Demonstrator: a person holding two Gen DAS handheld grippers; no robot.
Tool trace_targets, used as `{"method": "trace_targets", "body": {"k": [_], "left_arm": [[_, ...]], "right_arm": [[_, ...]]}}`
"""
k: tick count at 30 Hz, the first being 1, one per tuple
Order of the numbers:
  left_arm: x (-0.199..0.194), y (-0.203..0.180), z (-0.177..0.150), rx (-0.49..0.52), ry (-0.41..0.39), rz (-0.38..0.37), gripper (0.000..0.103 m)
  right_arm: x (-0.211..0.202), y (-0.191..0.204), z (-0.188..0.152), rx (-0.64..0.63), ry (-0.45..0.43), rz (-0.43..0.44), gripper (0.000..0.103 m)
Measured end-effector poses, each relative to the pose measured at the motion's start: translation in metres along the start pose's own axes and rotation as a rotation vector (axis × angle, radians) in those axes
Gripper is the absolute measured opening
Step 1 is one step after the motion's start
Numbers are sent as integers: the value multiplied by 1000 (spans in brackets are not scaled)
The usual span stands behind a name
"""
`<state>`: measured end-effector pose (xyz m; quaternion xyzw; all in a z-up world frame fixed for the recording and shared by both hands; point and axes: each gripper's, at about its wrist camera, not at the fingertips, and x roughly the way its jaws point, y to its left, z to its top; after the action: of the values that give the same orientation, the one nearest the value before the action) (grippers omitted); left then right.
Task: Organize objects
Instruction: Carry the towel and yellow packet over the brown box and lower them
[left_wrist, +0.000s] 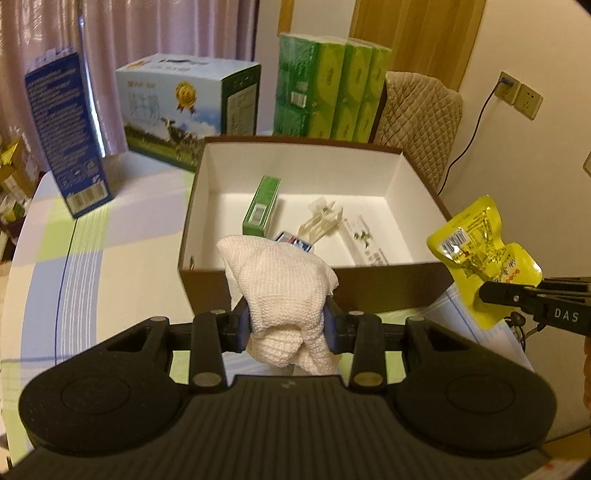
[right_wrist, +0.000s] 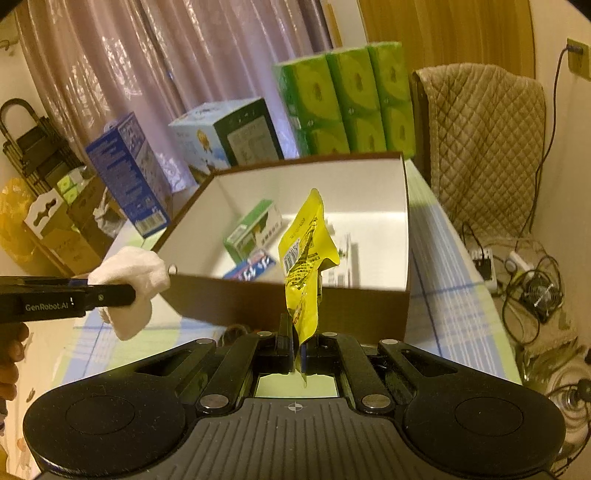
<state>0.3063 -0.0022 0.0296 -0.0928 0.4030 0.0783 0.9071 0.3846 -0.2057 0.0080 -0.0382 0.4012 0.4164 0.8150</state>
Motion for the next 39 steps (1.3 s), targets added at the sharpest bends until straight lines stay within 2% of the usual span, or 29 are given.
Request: {"method": "trace_targets", "body": {"k": [10, 19, 31, 39], "left_arm": [[26, -13, 39, 46, -26, -24, 33], [61, -27, 70, 87, -19, -42, 33], [120, -39, 102, 153, 34, -52, 33], [159, -42, 107, 175, 95, -48, 33]], "right_arm": [[17, -9, 37, -17, -39, -24, 0], [51, -23, 68, -29, -32, -76, 0], [114, -35, 92, -53, 55, -157, 0], [145, -49, 94, -51, 114, -191, 0]]}}
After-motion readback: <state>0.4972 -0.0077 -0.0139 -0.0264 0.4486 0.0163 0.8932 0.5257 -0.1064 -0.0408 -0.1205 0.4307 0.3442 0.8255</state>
